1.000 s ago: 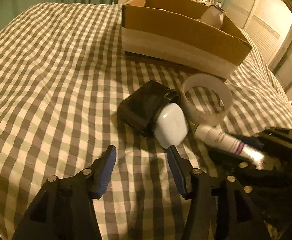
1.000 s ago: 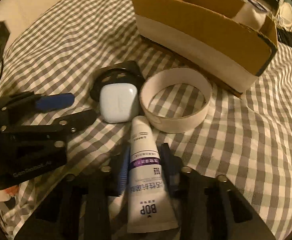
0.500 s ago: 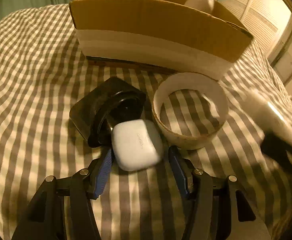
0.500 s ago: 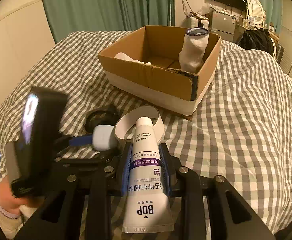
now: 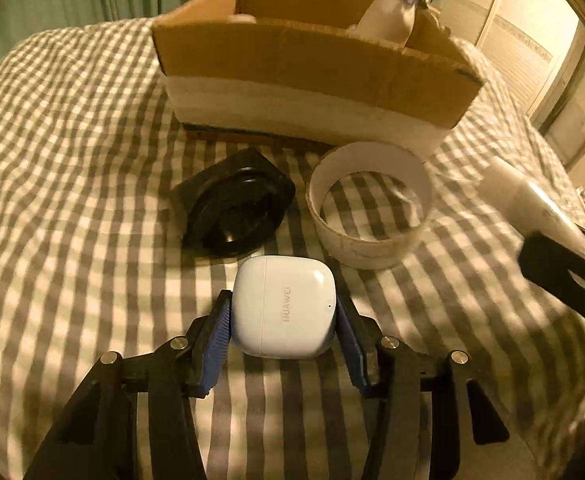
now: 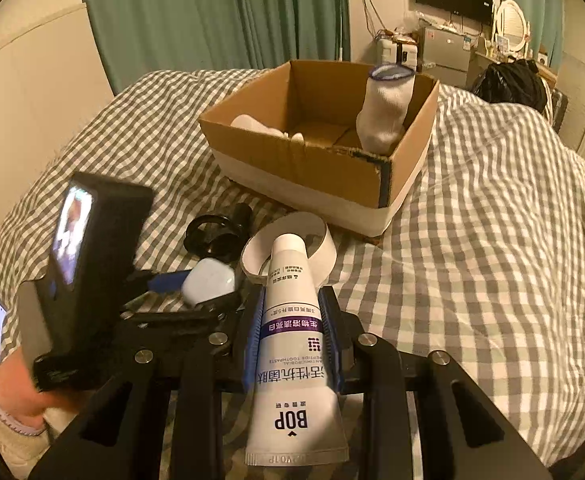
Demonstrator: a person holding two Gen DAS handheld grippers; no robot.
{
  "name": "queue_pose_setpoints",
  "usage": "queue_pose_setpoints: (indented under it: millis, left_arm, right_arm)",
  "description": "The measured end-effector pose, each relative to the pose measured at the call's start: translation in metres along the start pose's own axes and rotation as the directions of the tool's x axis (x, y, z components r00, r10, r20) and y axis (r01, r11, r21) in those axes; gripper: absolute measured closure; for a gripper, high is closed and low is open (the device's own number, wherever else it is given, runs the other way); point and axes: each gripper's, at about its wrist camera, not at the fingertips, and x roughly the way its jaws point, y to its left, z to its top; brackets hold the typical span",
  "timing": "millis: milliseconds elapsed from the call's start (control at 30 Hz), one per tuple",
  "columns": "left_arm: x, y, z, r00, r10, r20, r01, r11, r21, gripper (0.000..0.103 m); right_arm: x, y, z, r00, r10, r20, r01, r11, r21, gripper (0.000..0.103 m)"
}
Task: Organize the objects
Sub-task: 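Carry the earbud case and toothpaste tube into the box and release both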
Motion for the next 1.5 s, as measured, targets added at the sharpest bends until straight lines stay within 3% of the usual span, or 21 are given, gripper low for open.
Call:
queue_pose_setpoints:
  millis: [200, 300, 533, 700, 900, 1033, 1333, 1500]
  left_arm:
    - [-0.048, 0.003, -0.003, 0.995, -0.003, 0.099, 0.0, 0.999, 0.034, 0.052]
    - [-0.078, -0.007, 0.013, 0.987, 0.003, 0.161, -0.013, 0.998, 0.062, 0.052]
    - [-0.14, -0.017, 0.041, 0.954, 0.007, 0.299, -0.042, 0.993, 0.11, 0.052]
    - [-0.161, -0.013, 0.075, 0.927, 0.027, 0.375, -0.075, 0.991, 0.113, 0.052]
    - [-0.162, -0.004, 0.12, 0.902, 0.035, 0.43, -0.093, 0.989, 0.114, 0.052]
    - [-0.15, -0.003, 0.15, 0.896, 0.038, 0.442, -0.099, 0.988, 0.117, 0.052]
    - [-0.094, 0.011, 0.212, 0.902, 0.028, 0.43, -0.082, 0.991, 0.107, 0.052]
    - [-0.047, 0.018, 0.23, 0.923, 0.024, 0.385, -0.075, 0.99, 0.117, 0.052]
  right_arm:
    - [-0.024, 0.005, 0.003, 0.999, -0.038, 0.035, 0.039, 0.999, -0.007, 0.077]
    - [-0.039, 0.009, 0.009, 0.996, -0.056, 0.066, 0.057, 0.998, -0.015, 0.077]
    - [-0.082, 0.024, 0.036, 0.981, -0.096, 0.169, 0.109, 0.992, -0.07, 0.077]
    - [-0.108, 0.029, 0.073, 0.964, -0.108, 0.243, 0.134, 0.986, -0.095, 0.077]
    - [-0.113, 0.023, 0.121, 0.952, -0.049, 0.303, 0.083, 0.992, -0.1, 0.077]
    - [-0.102, 0.017, 0.149, 0.944, -0.042, 0.327, 0.078, 0.992, -0.096, 0.077]
    - [-0.041, -0.007, 0.201, 0.947, -0.04, 0.319, 0.059, 0.997, -0.05, 0.077]
    - [0.011, -0.025, 0.226, 0.955, -0.051, 0.292, 0.057, 0.998, -0.01, 0.077]
